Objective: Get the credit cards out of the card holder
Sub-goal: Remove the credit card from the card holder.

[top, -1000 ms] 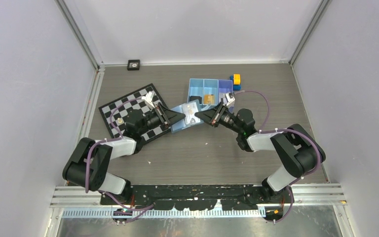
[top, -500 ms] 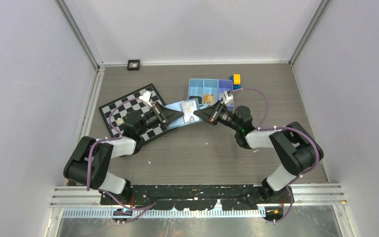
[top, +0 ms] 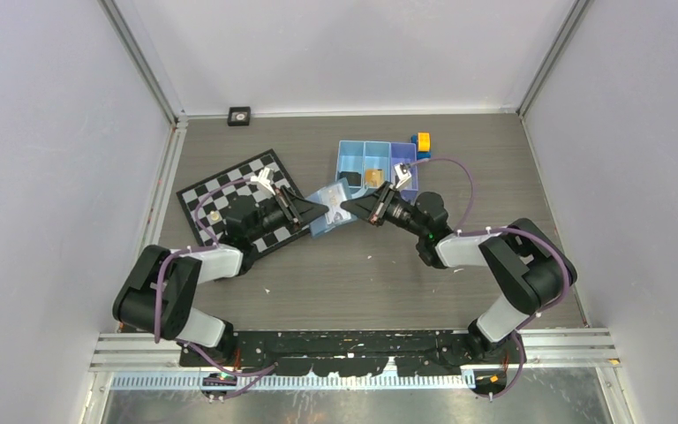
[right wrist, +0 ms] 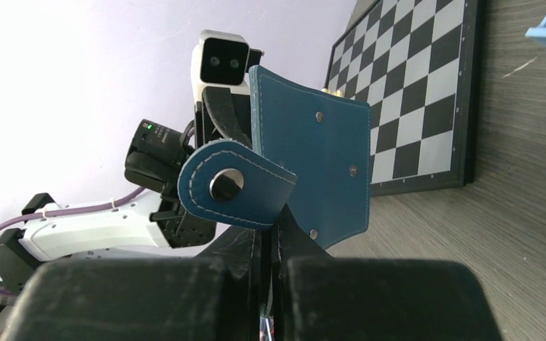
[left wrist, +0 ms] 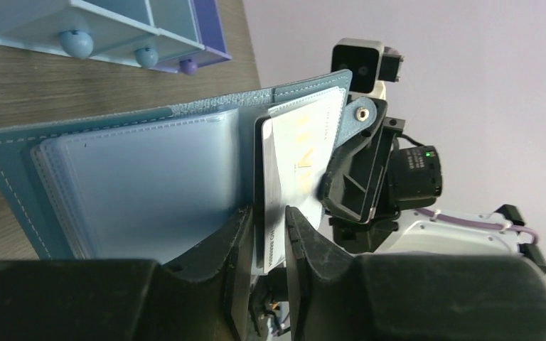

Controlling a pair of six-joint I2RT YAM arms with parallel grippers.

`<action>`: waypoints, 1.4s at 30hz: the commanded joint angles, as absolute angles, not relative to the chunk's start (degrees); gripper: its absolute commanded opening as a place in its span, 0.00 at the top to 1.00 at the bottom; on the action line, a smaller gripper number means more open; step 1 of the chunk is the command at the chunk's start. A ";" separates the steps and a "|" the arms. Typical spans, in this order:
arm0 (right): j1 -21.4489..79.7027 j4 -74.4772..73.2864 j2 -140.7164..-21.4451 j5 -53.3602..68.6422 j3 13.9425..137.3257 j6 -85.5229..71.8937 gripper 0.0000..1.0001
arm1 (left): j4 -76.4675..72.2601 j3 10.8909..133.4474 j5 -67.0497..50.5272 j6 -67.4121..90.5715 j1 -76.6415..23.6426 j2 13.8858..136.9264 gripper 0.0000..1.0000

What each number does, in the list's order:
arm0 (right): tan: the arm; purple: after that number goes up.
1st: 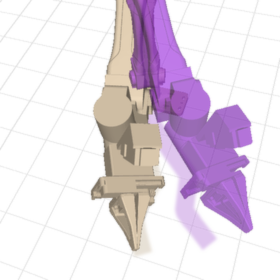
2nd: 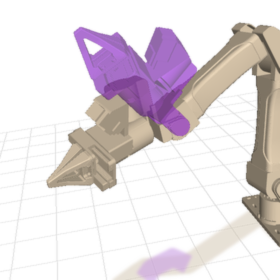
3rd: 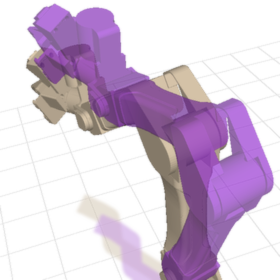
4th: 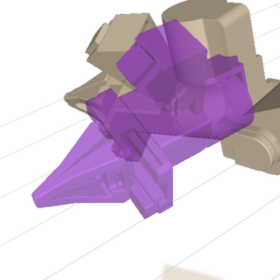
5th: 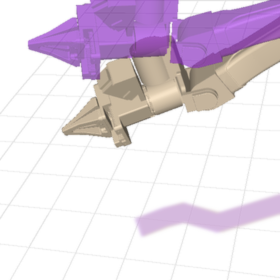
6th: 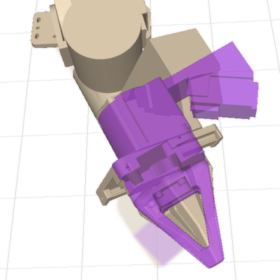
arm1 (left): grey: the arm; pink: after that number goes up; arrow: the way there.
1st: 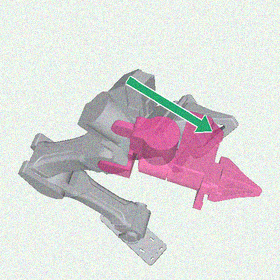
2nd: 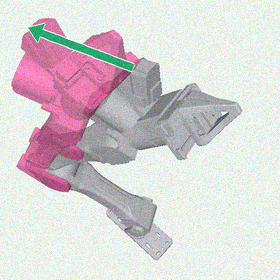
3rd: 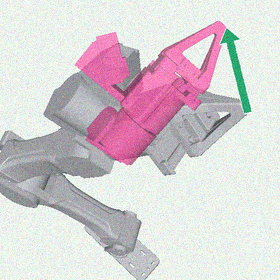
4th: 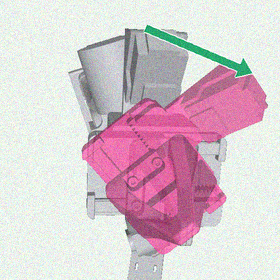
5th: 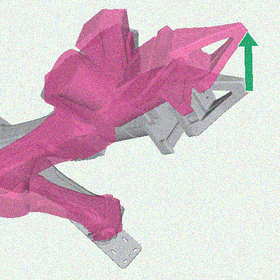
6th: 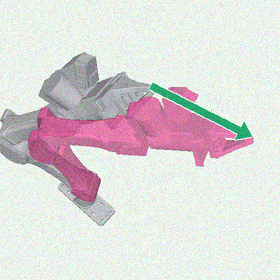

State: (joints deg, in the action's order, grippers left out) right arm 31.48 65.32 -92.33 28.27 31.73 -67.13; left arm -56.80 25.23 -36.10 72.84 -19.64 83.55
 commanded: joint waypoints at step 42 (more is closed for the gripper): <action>31.80 64.45 -96.49 31.82 33.94 -66.84 0.71 | -57.05 28.31 -34.80 65.95 -26.01 77.28 1.00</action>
